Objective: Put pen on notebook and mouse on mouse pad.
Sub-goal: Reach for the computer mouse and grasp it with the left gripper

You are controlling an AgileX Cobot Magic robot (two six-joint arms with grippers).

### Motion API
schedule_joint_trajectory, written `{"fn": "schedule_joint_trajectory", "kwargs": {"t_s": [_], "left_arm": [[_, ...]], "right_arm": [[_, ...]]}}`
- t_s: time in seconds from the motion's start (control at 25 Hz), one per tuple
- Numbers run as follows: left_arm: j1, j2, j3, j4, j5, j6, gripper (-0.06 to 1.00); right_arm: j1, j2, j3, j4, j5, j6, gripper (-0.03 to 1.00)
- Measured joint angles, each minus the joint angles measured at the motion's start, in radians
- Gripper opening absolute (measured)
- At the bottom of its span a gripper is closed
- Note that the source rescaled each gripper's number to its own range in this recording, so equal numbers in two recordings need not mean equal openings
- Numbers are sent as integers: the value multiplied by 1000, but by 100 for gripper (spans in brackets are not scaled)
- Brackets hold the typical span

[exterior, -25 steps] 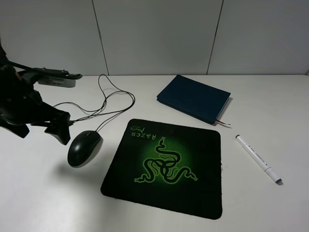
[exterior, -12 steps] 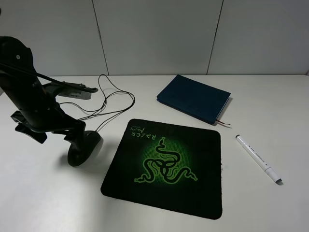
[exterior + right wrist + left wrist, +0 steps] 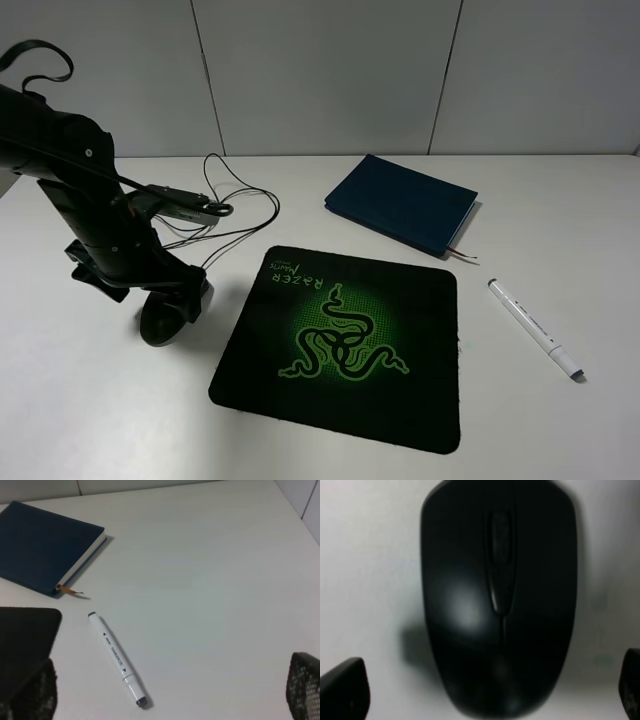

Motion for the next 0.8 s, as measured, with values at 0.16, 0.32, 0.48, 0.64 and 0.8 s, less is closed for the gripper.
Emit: {"fn": "schedule_joint_trajectory", "kwargs": {"t_s": [0.16, 0.32, 0.48, 0.64, 0.8], "left_arm": [[-17, 43, 0, 7, -43, 0, 100], [-22, 67, 0, 9, -81, 0, 100], [-22, 78, 0, 10, -120, 0, 100], [-22, 79, 0, 17, -158, 1, 100], [-22, 79, 0, 40, -173, 1, 97]], "right_arm": [[0, 0, 0, 0, 0, 0, 100], [0, 0, 0, 0, 0, 0, 100], [0, 0, 0, 0, 0, 0, 100], [0, 0, 0, 0, 0, 0, 100], [0, 0, 0, 0, 0, 0, 100]]}}
